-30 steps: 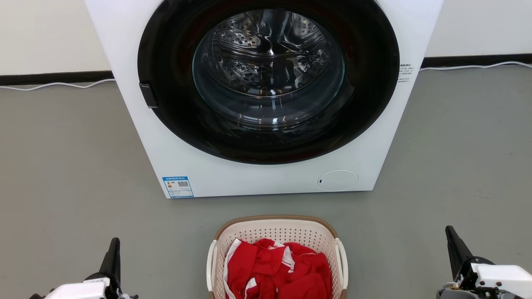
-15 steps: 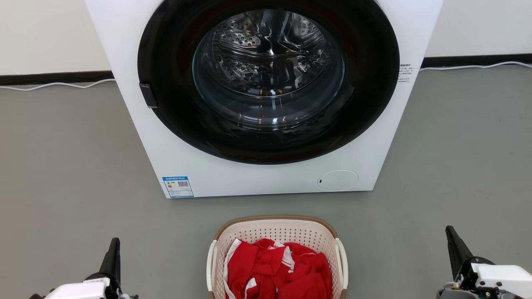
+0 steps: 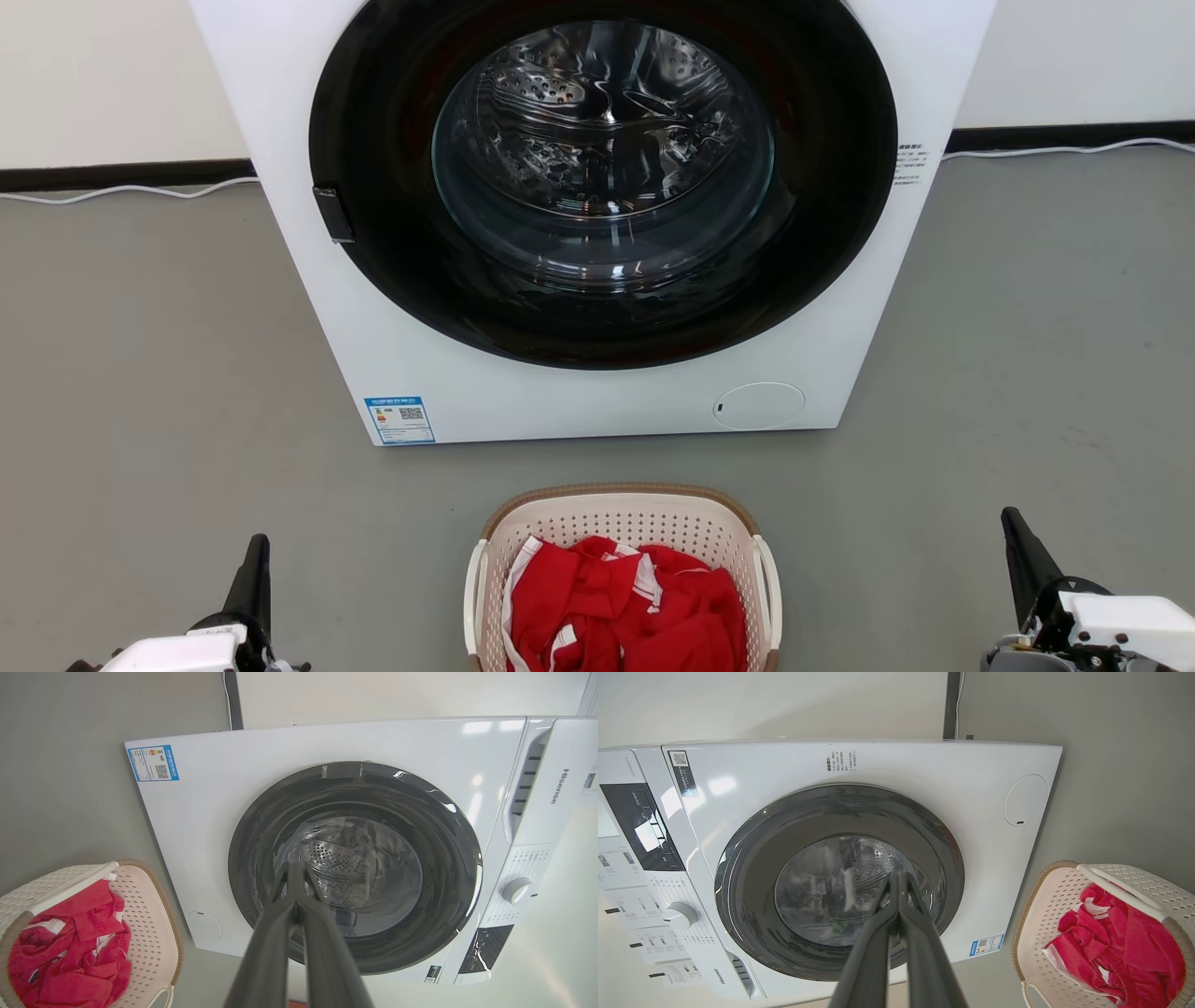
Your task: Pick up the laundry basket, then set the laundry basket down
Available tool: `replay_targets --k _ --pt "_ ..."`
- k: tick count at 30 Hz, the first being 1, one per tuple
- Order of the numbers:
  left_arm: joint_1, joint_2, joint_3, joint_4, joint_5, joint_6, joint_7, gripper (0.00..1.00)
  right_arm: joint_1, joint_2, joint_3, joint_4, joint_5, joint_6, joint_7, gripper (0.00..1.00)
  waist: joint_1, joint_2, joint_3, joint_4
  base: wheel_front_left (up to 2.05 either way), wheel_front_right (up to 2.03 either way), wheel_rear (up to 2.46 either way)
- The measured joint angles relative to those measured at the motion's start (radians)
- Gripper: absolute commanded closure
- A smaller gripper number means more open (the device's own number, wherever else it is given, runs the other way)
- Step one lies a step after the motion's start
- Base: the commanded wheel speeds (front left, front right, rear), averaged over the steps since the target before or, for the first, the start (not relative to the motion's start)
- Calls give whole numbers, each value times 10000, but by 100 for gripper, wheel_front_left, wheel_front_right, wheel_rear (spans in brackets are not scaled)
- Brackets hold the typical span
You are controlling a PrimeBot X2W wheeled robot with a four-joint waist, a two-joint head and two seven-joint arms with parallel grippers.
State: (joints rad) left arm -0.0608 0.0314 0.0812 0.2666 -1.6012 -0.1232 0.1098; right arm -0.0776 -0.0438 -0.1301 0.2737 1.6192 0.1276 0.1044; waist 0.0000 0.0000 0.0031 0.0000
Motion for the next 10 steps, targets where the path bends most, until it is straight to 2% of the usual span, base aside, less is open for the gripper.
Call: replay_targets --k 10 --pt "0 0 0 0 0 0 0 100 0 6 -15 0 0 0 0 100 -1 0 0 0 0 0 0"
